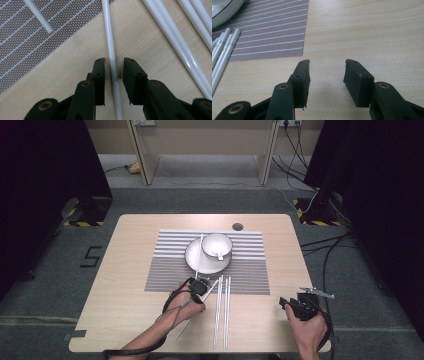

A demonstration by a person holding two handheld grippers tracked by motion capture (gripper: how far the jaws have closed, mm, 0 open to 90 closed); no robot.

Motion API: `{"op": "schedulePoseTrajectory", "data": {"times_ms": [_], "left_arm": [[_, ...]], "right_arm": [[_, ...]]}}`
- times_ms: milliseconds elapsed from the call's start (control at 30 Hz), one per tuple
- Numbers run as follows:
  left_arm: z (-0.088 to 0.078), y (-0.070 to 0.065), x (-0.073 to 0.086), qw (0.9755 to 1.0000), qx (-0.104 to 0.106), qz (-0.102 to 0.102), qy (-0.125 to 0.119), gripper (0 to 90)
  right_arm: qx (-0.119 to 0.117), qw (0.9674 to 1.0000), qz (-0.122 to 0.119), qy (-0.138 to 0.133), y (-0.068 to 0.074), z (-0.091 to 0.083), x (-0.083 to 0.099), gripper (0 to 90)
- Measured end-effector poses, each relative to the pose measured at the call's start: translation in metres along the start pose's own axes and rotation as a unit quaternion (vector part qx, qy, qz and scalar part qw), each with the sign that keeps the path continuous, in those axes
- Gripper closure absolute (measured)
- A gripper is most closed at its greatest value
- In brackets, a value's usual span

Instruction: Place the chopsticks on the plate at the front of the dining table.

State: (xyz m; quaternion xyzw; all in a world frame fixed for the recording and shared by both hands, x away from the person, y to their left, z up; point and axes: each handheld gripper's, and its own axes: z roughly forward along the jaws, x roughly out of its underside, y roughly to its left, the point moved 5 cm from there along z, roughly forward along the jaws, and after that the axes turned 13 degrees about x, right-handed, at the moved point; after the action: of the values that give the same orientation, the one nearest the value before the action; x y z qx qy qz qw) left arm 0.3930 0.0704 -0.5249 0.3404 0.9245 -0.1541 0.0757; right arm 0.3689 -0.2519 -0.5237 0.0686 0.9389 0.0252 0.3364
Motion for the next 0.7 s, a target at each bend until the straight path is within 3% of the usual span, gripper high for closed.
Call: {"op": "schedulePoseTrajectory", "data": {"times_ms": [700], "left_arm": [[0.0000,0.0021,-0.0049,0.9996,0.002,-0.005,0.028,77.3]], "right_arm": [[-0.003,1.0000,0.000,0.007,-0.0002,0.0010,0.0008,55.2]]}}
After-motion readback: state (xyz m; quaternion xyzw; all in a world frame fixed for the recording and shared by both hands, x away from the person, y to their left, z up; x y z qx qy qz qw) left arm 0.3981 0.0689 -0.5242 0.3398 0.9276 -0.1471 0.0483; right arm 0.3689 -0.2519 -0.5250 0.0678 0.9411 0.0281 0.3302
